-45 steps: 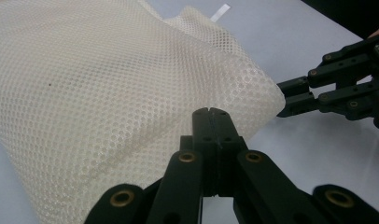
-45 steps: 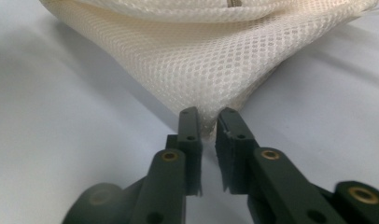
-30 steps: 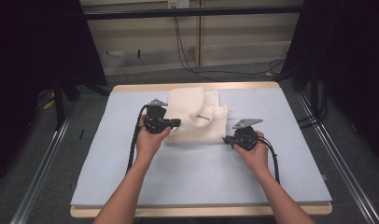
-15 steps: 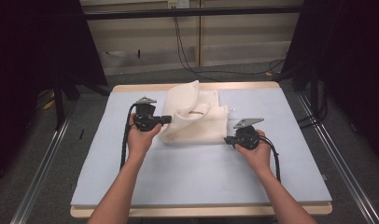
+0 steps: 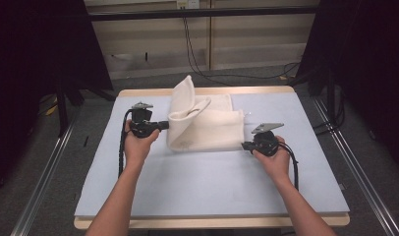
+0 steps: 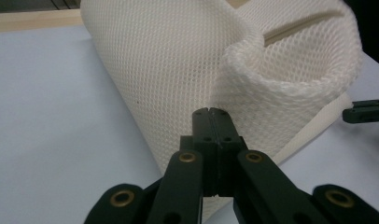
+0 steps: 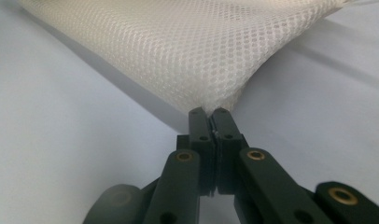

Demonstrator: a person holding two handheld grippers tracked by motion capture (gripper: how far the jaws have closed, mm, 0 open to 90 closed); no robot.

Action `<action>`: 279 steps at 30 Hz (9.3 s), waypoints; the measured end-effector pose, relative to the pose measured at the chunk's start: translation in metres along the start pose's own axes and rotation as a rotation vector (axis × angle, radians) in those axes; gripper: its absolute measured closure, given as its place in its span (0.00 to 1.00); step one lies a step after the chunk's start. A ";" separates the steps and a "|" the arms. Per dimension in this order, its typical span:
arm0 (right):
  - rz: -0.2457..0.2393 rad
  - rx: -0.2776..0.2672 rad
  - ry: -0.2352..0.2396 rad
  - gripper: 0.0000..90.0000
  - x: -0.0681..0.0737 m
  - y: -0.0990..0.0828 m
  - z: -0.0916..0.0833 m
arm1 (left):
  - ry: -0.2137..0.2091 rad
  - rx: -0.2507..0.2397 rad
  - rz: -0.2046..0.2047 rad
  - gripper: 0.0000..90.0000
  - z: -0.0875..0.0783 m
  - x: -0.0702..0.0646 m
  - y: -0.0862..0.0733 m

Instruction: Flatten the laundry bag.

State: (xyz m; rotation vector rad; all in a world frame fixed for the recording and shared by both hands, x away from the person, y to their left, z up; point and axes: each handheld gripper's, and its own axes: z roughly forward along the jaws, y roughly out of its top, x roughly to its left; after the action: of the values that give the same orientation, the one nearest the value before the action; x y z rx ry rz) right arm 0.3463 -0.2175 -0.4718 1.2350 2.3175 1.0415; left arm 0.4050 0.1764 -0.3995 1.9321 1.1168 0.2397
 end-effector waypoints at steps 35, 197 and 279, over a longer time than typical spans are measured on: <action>0.055 -0.012 -0.060 0.98 -0.018 -0.016 -0.016 | 0.072 0.059 -0.037 1.00 -0.006 0.024 -0.017; 0.093 -0.129 0.084 1.00 0.001 -0.046 -0.061 | 0.021 0.037 -0.077 0.92 -0.060 0.031 -0.095; -0.030 0.001 0.044 0.98 0.030 -0.027 -0.021 | 0.188 0.119 -0.095 0.57 -0.064 0.018 -0.129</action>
State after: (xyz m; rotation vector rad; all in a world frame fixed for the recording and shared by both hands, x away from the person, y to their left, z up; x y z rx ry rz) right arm 0.3016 -0.2127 -0.4753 1.1848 2.3620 1.0682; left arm 0.3022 0.2566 -0.4634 1.9853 1.3702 0.3139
